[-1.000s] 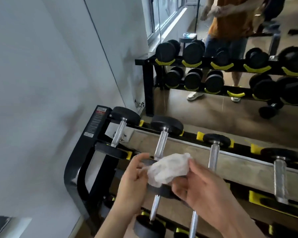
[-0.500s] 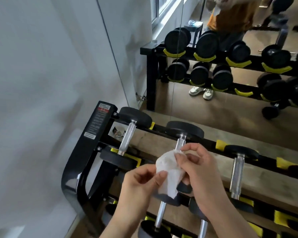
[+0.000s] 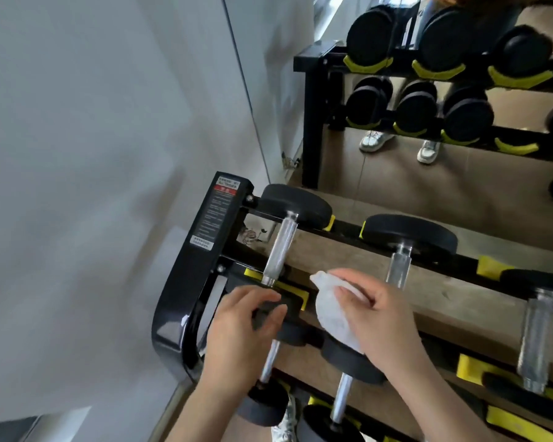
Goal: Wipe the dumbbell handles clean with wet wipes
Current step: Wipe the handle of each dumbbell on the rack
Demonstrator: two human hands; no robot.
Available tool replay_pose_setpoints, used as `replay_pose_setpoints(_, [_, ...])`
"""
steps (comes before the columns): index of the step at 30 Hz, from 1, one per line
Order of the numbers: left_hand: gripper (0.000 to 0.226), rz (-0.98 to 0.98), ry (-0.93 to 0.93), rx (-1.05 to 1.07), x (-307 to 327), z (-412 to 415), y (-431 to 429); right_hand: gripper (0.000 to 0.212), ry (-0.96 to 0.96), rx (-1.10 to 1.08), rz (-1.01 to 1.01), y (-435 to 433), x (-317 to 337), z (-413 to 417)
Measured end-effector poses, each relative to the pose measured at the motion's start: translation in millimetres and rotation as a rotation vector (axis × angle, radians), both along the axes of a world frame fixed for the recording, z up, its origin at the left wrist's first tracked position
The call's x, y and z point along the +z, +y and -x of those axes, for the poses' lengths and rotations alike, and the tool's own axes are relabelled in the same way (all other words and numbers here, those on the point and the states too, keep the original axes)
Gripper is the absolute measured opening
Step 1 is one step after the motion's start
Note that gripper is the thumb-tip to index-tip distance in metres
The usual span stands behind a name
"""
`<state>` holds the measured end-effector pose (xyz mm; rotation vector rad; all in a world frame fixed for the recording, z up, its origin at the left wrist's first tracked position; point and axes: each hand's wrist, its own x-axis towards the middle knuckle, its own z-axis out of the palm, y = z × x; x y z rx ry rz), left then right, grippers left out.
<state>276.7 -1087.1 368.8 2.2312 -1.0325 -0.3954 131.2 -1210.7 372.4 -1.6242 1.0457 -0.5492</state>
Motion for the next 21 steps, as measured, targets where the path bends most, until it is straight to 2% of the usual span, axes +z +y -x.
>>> replay_pose_setpoints(2, [0.026,-0.109,-0.117,-0.036,-24,-28,4,0.03,0.054,-0.039,0.006,-7,-11,-22])
replay_pose_setpoints(5, [0.023,-0.083,-0.046,-0.09,-48,-67,0,0.028,0.199,-0.026,0.032,-20,-29,-72])
replay_pose_setpoints(9, [0.035,0.001,0.013,-0.127,-65,-97,-18,0.033,0.296,0.089,0.365,-40,-53,-137])
replay_pose_setpoints(11, [0.036,0.017,-0.043,-0.148,-77,-100,-20,0.035,0.452,0.209,0.578,-49,-66,-157])
replay_pose_setpoints(14, [0.031,0.086,-0.062,-0.141,-89,-97,-18,0.037,0.665,0.41,0.695,-50,-78,-166])
replay_pose_setpoints(16, [0.032,0.116,-0.037,-0.135,-92,-99,-19,0.03,0.604,0.625,0.73,-44,-81,-159])
replay_pose_setpoints(18, [0.033,0.12,0.012,-0.136,-93,-104,-20,0.021,0.496,0.802,0.652,-37,-79,-150])
replay_pose_setpoints(20, [0.035,0.097,0.058,-0.143,-93,-107,-21,0.02,0.474,0.882,0.611,-42,-78,-149])
replay_pose_setpoints(21, [0.035,0.087,0.07,-0.154,-93,-109,-22,0.019,0.486,0.866,0.674,-50,-78,-154])
